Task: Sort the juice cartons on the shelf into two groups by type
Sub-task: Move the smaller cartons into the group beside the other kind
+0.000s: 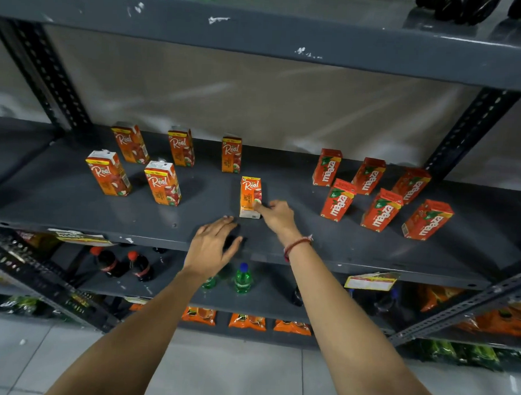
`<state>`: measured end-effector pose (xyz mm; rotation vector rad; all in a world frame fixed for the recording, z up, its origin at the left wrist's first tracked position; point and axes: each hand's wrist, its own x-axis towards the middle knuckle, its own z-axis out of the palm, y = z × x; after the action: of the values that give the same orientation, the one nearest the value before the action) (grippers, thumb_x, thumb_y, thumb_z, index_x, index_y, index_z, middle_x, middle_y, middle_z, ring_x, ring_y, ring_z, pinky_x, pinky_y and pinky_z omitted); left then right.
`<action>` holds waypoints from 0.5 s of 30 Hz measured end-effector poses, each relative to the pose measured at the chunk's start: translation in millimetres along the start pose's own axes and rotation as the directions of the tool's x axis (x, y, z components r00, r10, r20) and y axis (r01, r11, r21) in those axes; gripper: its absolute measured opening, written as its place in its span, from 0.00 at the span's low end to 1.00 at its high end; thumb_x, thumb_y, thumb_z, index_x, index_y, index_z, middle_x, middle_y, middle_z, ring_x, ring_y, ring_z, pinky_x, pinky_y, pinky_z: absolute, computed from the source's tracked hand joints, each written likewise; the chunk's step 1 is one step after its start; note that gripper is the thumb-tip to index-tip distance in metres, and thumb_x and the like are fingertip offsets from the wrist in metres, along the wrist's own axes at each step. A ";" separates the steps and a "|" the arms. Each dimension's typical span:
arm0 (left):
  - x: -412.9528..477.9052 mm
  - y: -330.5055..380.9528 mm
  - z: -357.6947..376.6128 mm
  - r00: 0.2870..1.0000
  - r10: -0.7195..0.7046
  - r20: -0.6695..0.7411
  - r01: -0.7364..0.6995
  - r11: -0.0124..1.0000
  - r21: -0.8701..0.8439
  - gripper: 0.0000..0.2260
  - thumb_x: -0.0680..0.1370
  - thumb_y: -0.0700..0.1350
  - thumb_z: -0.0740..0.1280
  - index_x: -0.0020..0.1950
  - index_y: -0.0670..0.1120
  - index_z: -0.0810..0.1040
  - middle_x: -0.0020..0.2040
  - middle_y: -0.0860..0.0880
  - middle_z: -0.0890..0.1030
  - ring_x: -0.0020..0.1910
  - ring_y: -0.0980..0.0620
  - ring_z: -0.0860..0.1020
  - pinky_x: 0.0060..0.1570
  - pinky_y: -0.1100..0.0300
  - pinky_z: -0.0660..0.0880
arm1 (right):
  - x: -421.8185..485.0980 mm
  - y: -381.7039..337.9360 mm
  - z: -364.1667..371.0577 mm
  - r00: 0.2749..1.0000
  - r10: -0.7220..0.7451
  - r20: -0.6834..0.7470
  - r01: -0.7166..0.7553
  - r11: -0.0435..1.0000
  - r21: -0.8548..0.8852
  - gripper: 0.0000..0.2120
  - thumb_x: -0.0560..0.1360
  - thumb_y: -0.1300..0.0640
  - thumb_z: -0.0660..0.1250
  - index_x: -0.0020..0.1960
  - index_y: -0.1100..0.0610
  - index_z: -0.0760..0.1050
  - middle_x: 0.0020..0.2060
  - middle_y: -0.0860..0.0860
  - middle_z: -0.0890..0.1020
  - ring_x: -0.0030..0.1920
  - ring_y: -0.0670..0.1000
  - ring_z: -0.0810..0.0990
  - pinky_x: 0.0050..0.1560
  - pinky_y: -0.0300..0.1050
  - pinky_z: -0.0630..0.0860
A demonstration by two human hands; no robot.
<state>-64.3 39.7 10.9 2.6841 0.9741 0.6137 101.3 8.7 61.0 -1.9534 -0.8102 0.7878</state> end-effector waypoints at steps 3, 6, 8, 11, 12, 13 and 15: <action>0.4 -18.2 -5.6 0.997 -0.081 0.013 0.080 0.996 0.041 0.28 0.76 0.59 0.51 0.65 0.40 0.72 0.67 0.41 0.73 0.68 0.45 0.68 0.64 0.49 0.65 | 11.8 -15.1 9.0 0.990 0.120 0.077 -0.118 0.993 -0.031 0.16 0.71 0.51 0.71 0.52 0.62 0.76 0.57 0.58 0.80 0.56 0.55 0.78 0.57 0.49 0.76; 1.2 -25.6 -6.2 0.992 -0.126 0.030 0.123 0.989 0.080 0.30 0.76 0.60 0.50 0.67 0.39 0.70 0.68 0.40 0.71 0.69 0.44 0.66 0.67 0.48 0.63 | 17.1 -21.9 12.7 0.978 0.179 0.103 -0.175 0.983 -0.052 0.13 0.69 0.54 0.73 0.39 0.55 0.69 0.59 0.58 0.79 0.60 0.57 0.77 0.63 0.53 0.74; 0.7 -25.1 -4.4 0.991 -0.131 0.030 0.128 0.987 0.092 0.30 0.76 0.59 0.50 0.66 0.39 0.71 0.67 0.39 0.72 0.68 0.43 0.68 0.66 0.47 0.64 | 19.4 -24.8 14.0 0.973 0.197 0.120 -0.186 0.978 -0.096 0.14 0.68 0.54 0.74 0.44 0.57 0.69 0.60 0.58 0.79 0.61 0.57 0.77 0.63 0.53 0.74; 0.2 -24.6 -3.6 0.990 -0.139 0.023 0.136 0.986 0.092 0.29 0.76 0.58 0.50 0.65 0.38 0.71 0.67 0.39 0.72 0.68 0.43 0.68 0.66 0.47 0.64 | 23.9 -30.5 14.1 0.960 0.226 0.165 -0.195 0.963 -0.185 0.23 0.68 0.53 0.74 0.57 0.60 0.71 0.61 0.57 0.78 0.62 0.56 0.75 0.64 0.51 0.73; 0.1 -25.2 -3.5 0.990 -0.137 0.023 0.134 0.987 0.091 0.29 0.76 0.58 0.50 0.65 0.39 0.71 0.67 0.39 0.72 0.68 0.43 0.68 0.66 0.47 0.64 | 23.8 -32.2 13.6 0.951 0.244 0.191 -0.205 0.958 -0.201 0.26 0.67 0.52 0.75 0.60 0.61 0.71 0.61 0.57 0.78 0.62 0.55 0.76 0.62 0.49 0.73; 0.0 -25.9 -3.3 0.991 -0.135 0.024 0.132 0.987 0.093 0.29 0.76 0.58 0.50 0.65 0.39 0.71 0.67 0.39 0.72 0.68 0.43 0.68 0.66 0.47 0.64 | 23.9 -33.1 13.3 0.943 0.254 0.213 -0.212 0.956 -0.205 0.28 0.67 0.52 0.75 0.62 0.60 0.70 0.61 0.56 0.78 0.60 0.54 0.76 0.58 0.47 0.74; -0.2 -26.6 -3.1 0.990 -0.135 0.029 0.132 0.986 0.098 0.29 0.76 0.59 0.49 0.66 0.39 0.71 0.68 0.40 0.72 0.68 0.44 0.68 0.67 0.48 0.64 | 22.8 -32.0 13.4 0.945 0.244 0.218 -0.195 0.956 -0.221 0.29 0.66 0.52 0.76 0.62 0.60 0.69 0.60 0.56 0.78 0.58 0.53 0.76 0.52 0.45 0.72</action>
<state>-80.7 59.9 4.6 2.6737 1.1907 0.5026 96.9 46.2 78.3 -2.1783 -0.8475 1.1356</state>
